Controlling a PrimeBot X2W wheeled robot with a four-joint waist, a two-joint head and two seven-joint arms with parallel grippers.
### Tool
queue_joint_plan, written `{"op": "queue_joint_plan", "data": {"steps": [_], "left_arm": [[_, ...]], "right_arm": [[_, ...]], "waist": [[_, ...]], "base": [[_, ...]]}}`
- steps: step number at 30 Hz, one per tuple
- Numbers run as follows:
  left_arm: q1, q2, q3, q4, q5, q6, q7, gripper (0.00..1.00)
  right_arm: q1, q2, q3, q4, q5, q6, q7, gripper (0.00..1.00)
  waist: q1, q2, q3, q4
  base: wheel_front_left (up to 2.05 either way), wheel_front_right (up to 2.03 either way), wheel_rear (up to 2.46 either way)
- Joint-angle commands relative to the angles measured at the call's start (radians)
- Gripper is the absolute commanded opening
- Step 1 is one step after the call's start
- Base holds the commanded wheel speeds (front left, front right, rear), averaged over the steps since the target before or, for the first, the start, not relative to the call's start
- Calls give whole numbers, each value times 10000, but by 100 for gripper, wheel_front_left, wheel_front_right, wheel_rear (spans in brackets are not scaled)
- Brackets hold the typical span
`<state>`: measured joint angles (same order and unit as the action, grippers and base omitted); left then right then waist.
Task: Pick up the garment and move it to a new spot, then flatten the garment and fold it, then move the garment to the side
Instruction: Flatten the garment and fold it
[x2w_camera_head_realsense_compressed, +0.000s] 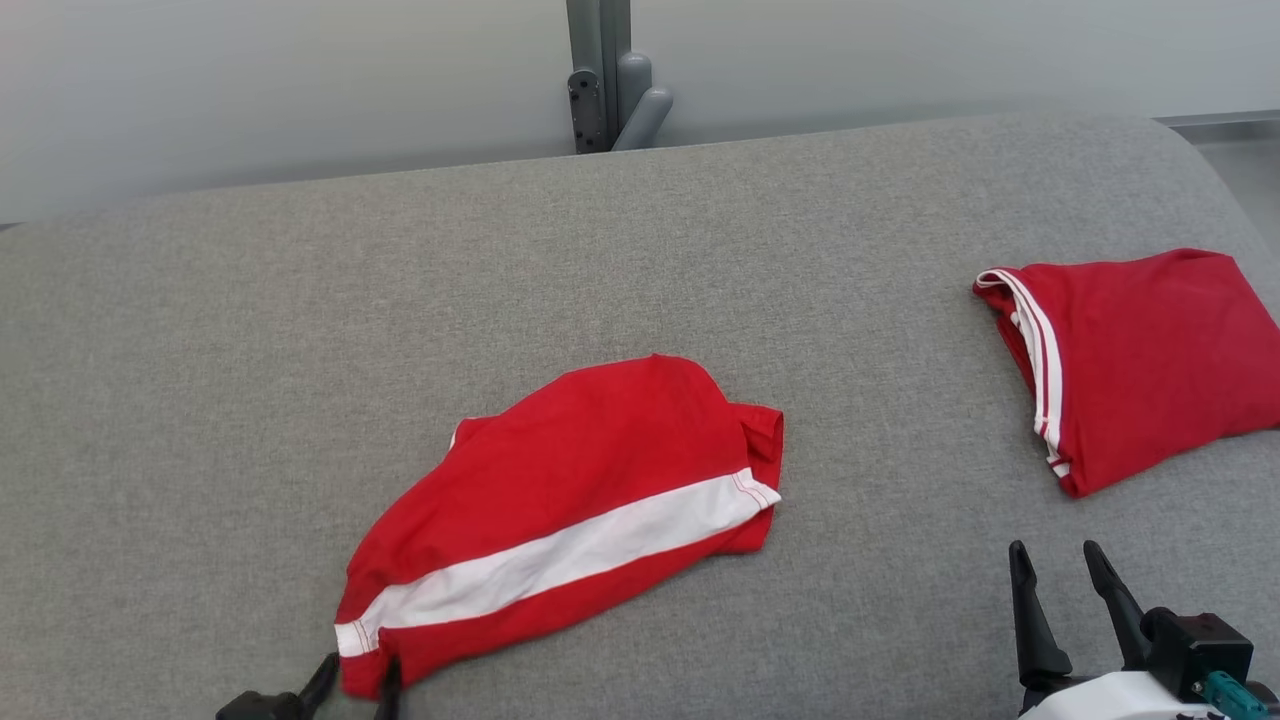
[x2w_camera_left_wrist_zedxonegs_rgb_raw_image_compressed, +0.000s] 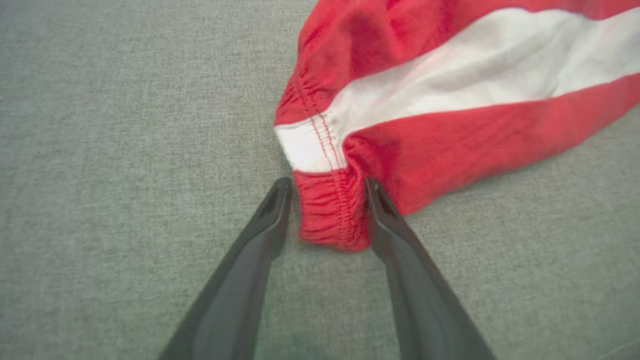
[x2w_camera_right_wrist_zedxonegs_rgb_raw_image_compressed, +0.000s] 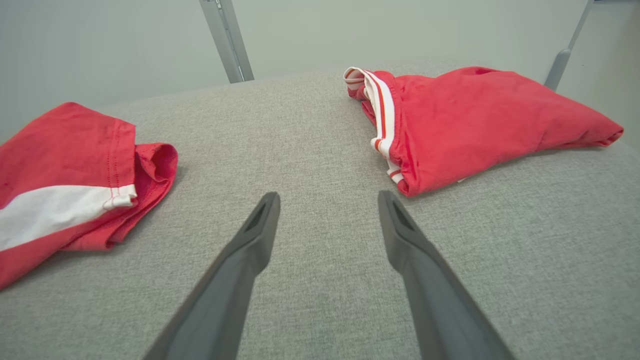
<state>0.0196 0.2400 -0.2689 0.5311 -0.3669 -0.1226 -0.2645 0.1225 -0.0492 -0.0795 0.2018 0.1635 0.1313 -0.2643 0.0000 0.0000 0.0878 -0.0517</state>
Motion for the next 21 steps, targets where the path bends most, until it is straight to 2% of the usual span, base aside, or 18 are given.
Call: {"op": "queue_joint_plan", "data": {"steps": [1,11,21], "left_arm": [[-51,48,69,138,-209,-46,9,100],[232,367,452,-319,-987,-20,88,100],[750,633,693,-3125,-1568,782,2143,100]], "right_arm": [[28,-26,4,5,-49,-12,7,100],[73,-26,-19,-46,3,-12,7,100],[51,-26,61,-48,4,-12,7,100]], "waist": [[0,0,-10,-6],[0,0,-11,-102],[0,0,-118,-279]], "base": [[0,0,0],[0,0,0],[0,0,0]]}}
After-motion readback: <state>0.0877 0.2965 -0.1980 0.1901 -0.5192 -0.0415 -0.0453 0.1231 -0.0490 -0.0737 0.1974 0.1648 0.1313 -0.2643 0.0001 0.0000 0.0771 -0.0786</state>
